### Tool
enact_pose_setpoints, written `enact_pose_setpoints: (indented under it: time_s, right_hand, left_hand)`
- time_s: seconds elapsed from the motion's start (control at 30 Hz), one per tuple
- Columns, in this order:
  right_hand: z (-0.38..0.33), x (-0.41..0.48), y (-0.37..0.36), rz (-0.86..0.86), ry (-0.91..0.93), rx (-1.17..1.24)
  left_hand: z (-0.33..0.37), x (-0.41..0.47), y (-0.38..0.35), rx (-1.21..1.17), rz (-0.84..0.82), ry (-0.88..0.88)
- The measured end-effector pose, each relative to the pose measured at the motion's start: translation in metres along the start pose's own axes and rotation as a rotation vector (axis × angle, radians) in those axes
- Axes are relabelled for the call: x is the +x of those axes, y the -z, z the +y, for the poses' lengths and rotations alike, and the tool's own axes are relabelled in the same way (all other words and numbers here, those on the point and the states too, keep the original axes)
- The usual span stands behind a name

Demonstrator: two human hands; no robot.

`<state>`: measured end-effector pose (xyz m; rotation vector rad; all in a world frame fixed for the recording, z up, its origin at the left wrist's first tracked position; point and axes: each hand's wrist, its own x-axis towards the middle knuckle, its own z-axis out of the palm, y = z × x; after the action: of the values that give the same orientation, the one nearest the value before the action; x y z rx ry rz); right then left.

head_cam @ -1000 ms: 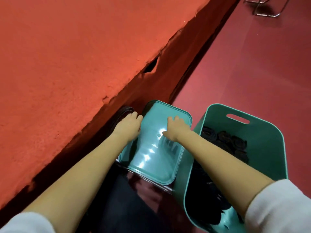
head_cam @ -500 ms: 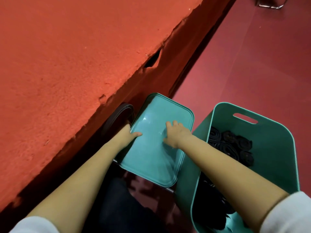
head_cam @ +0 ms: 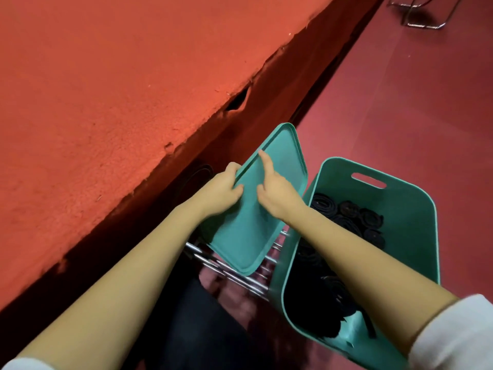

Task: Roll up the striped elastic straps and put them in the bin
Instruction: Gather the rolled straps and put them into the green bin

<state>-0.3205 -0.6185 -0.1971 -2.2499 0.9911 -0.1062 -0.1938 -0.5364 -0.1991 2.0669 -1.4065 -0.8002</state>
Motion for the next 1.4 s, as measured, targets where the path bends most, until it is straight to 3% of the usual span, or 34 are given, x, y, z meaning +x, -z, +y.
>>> enact_pose_setpoints:
  time_s: [0.1, 0.23, 0.37, 0.47, 0.57, 0.7, 0.87, 1.07, 1.2, 1.4]
  right_hand:
    - [-0.01, -0.009, 0.014, 0.111, -0.021, 0.308]
    - [-0.03, -0.013, 0.023, 0.212, -0.098, 0.466]
    - [-0.034, -0.023, 0.034, 0.281, -0.134, 0.623]
    - [-0.026, -0.037, 0.044, 0.314, -0.083, 0.694]
    - [-0.013, -0.049, 0.051, 0.305, -0.028, 0.867]
    - [0.007, -0.073, 0.065, 0.321, -0.091, 1.001]
    - [0.036, -0.099, 0.079, 0.404, -0.12, 1.052]
    - [0.057, -0.119, 0.089, 0.461, -0.11, 0.941]
    - [0.073, -0.14, 0.106, 0.519, -0.144, 0.821]
    - [0.116, -0.184, 0.115, 0.61, -0.227, 0.686]
  left_hand:
    - [0.021, -0.015, 0.009, 0.016, 0.028, -0.048]
    - [0.05, -0.032, 0.009, 0.088, 0.048, -0.14]
    - [0.059, -0.04, 0.003, -0.028, -0.044, -0.224]
    - [0.05, -0.038, 0.012, 0.01, 0.088, -0.132]
    - [0.028, -0.031, 0.023, 0.227, 0.279, 0.056]
    - [0.025, -0.031, 0.024, 0.181, 0.22, 0.332]
    - [0.039, -0.038, 0.028, 0.05, 0.262, 0.271]
    - [0.07, -0.035, 0.022, -0.416, 0.327, 0.105]
    - [0.094, -0.033, 0.005, -0.481, 0.216, 0.058]
    - [0.114, -0.038, -0.052, -0.375, 0.117, 0.045]
